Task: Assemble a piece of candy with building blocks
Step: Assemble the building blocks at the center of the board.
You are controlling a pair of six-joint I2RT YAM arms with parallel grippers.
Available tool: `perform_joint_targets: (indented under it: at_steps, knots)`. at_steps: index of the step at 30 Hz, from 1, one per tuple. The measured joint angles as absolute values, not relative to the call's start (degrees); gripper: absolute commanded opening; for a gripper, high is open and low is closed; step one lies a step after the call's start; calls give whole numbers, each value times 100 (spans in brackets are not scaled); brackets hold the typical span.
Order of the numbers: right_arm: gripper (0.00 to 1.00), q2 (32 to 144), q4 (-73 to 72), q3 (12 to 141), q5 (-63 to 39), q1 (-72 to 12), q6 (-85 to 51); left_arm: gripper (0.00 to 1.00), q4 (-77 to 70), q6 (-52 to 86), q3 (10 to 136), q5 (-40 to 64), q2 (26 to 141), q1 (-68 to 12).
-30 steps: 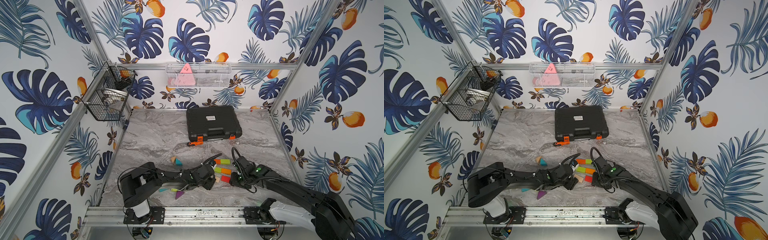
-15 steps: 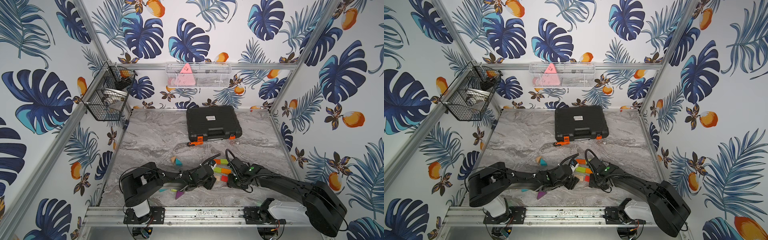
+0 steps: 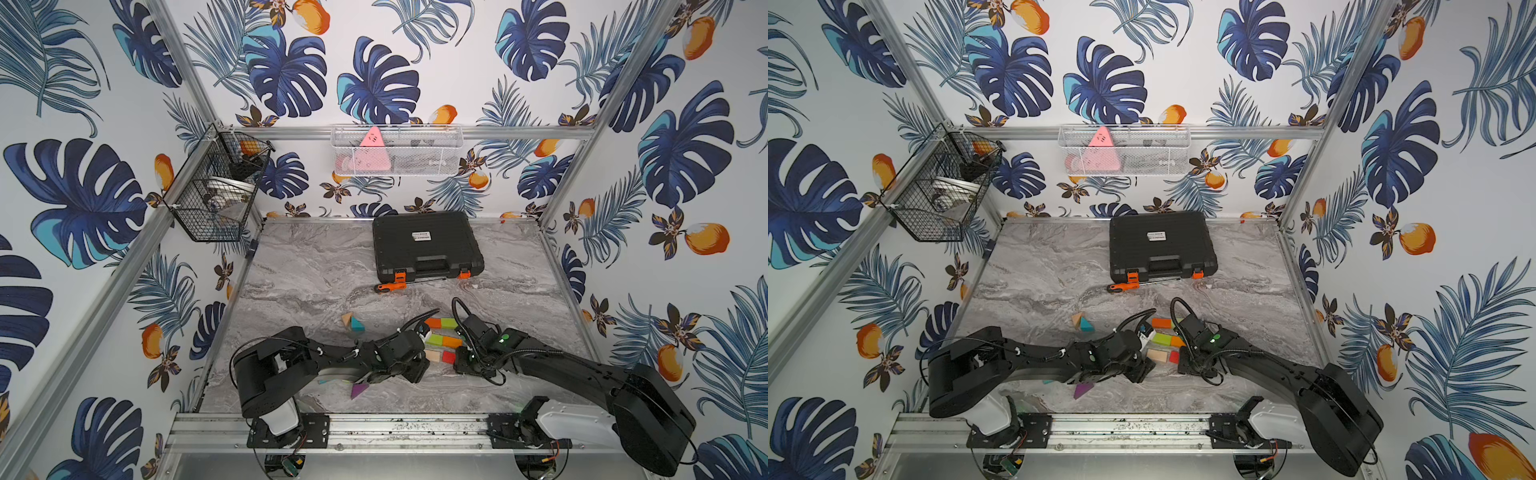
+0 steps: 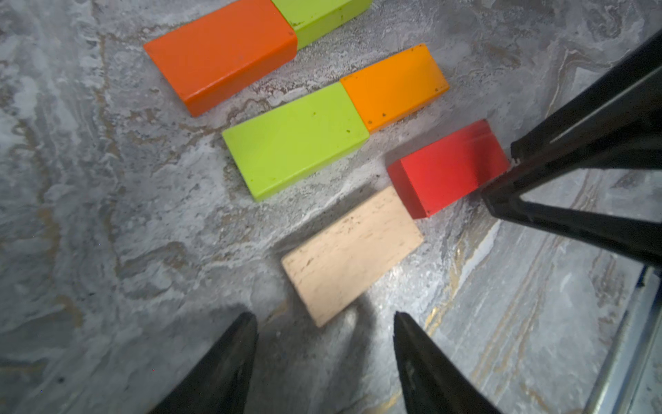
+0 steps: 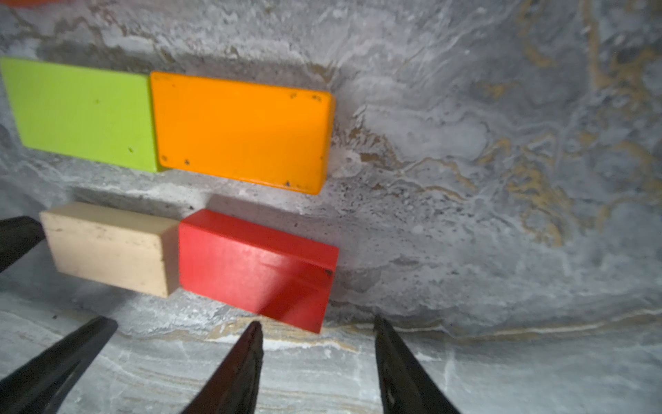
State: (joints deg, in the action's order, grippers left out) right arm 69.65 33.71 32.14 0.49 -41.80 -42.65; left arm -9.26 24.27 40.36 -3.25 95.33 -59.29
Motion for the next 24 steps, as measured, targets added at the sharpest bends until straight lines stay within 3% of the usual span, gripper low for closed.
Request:
perform_joint_targets:
  at_steps: [13, 24]
  knots:
    - [44, 7199, 3293, 3267, 176, -4222, -4281, 56, -1114, 2427, 4198, -443, 9784, -5927]
    - [43, 7391, 3236, 3391, 213, -4222, -4235, 60, -1243, 2423, 4117, -427, 9760, -5927]
